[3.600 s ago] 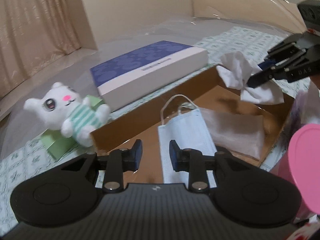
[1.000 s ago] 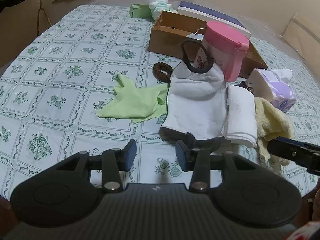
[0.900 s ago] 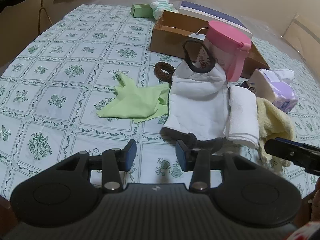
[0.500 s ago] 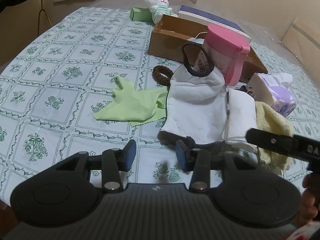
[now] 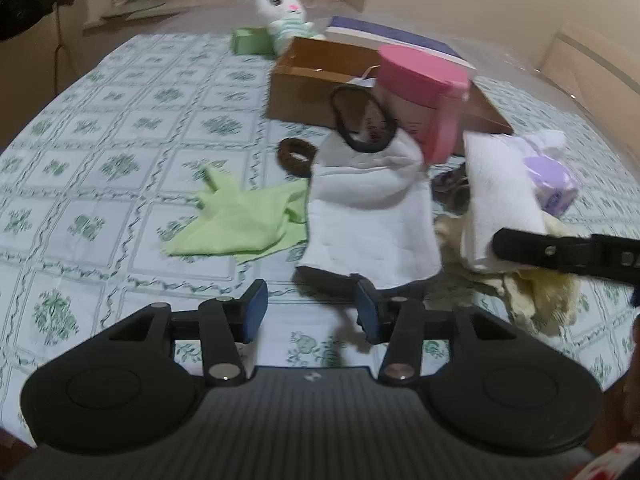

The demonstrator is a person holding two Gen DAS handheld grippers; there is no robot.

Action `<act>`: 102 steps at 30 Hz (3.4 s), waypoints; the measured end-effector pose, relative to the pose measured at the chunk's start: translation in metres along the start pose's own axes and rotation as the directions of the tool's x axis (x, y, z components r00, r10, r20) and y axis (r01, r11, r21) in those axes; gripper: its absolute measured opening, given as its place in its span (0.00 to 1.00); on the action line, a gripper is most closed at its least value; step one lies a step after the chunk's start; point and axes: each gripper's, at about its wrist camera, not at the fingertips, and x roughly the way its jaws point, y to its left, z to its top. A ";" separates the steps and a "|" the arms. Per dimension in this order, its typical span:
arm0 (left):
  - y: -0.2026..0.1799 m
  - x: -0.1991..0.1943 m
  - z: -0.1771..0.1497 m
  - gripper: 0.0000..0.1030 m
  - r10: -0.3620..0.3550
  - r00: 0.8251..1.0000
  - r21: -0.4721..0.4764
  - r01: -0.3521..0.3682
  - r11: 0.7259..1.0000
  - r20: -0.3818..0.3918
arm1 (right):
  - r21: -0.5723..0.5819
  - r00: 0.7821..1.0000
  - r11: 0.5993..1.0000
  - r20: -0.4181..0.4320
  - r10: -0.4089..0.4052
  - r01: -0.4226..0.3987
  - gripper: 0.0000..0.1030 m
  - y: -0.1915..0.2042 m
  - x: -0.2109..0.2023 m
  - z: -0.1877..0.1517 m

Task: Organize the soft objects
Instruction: 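Grasp the white paper towel with the right gripper, then grasp the black cloth with the left gripper while the right gripper holds the paper towel, then carry the black cloth into the box with the left gripper while the right holds the paper towel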

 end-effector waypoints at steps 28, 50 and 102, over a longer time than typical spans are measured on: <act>-0.090 0.054 -0.010 0.15 -0.027 0.999 0.480 0.011 0.877 0.028 | -0.251 0.982 0.952 -0.025 -0.187 0.175 0.20 -0.018 -0.058 -0.014; -0.057 -0.063 0.058 0.05 -0.047 0.983 0.436 -0.037 0.899 0.179 | -0.432 0.975 0.882 -0.030 -0.221 0.187 0.20 0.006 -0.098 0.008; -0.001 0.165 0.293 0.22 -0.286 0.950 0.202 0.257 0.945 0.127 | -0.713 0.956 0.677 -0.031 -0.292 0.184 0.20 -0.081 0.082 0.205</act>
